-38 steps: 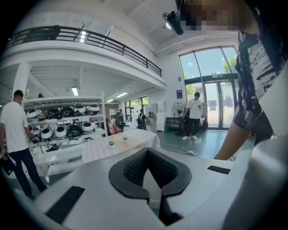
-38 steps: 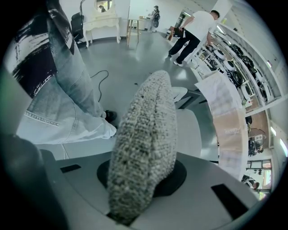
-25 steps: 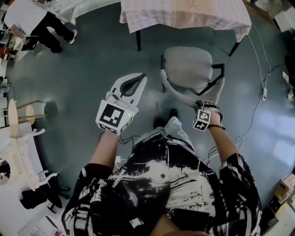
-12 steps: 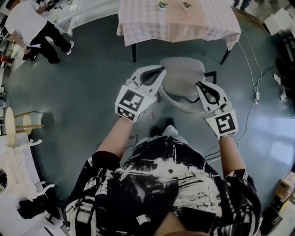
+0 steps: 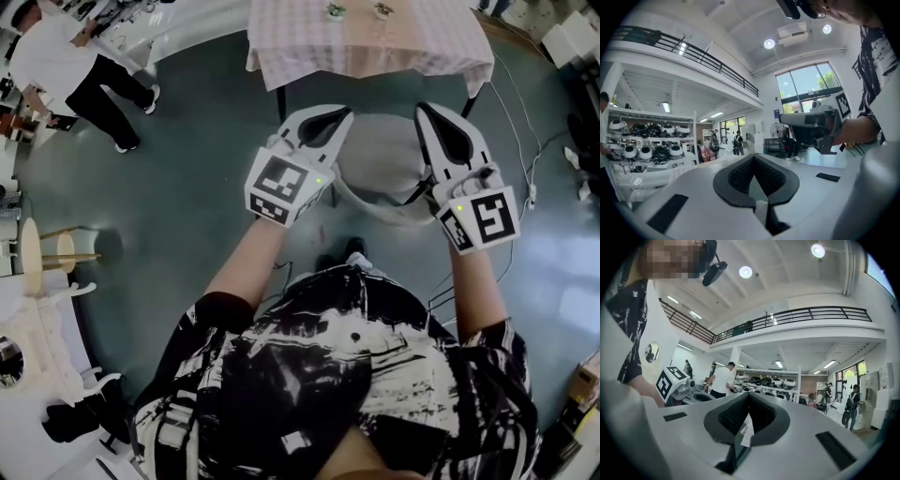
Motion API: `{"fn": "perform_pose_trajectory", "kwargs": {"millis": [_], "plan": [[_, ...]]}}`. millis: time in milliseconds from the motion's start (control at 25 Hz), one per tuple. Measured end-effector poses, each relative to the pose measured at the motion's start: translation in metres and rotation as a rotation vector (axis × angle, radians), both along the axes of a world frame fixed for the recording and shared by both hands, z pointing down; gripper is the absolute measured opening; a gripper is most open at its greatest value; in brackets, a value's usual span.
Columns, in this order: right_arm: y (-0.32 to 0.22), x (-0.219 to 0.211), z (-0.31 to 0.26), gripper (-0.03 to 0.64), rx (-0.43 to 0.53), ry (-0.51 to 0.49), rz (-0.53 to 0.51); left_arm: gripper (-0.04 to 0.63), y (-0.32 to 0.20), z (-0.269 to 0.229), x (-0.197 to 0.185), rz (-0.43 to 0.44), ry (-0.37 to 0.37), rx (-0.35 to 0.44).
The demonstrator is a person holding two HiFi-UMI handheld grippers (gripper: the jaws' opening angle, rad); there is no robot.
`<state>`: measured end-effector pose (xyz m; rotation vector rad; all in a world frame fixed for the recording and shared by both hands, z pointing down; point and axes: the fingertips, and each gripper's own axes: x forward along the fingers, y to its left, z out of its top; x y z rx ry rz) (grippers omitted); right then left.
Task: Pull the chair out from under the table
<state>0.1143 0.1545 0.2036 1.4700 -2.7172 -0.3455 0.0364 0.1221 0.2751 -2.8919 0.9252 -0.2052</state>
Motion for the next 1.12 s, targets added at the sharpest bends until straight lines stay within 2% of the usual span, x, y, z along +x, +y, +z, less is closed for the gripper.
{"fn": "perform_pose_trajectory", "kwargs": {"millis": [280,480,1120], "plan": [[-0.004,0.006,0.033,0.000,-0.032,-0.001,0.016,0.000,-0.008,-0.003,0.000,-0.031,0.010,0.005],[-0.009,0.007,0.035,0.000,-0.037,-0.003,0.041,0.000,-0.015,-0.010,-0.012,-0.048,0.013,-0.001],[0.007,0.028,0.049,0.000,-0.042,-0.024,0.075,0.000,0.003,-0.007,0.000,-0.043,0.002,0.007]]}}
